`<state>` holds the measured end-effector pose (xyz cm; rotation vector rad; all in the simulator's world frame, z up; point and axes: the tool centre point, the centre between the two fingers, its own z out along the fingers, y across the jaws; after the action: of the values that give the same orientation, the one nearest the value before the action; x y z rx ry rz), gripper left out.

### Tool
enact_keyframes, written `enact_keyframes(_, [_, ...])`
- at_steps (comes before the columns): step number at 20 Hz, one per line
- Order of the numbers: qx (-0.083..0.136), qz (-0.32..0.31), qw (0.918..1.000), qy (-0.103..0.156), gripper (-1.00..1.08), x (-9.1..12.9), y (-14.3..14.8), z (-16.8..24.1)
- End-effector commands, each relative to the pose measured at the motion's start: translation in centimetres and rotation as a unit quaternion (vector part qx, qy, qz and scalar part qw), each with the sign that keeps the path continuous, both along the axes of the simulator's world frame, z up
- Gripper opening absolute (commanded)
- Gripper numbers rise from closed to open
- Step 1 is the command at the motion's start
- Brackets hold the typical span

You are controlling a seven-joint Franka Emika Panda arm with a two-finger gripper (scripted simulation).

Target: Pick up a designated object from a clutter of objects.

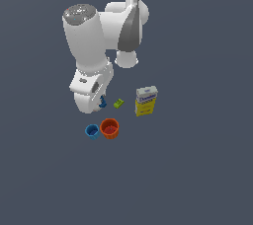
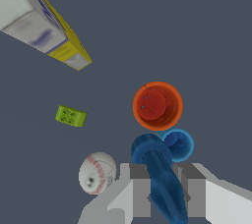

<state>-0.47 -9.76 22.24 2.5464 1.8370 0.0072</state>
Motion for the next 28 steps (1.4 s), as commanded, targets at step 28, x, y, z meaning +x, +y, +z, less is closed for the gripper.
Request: enact_keyframes(28, [-0.001,0.0,1.0,0.002,-1.0,5.0,-6.7,16.8])
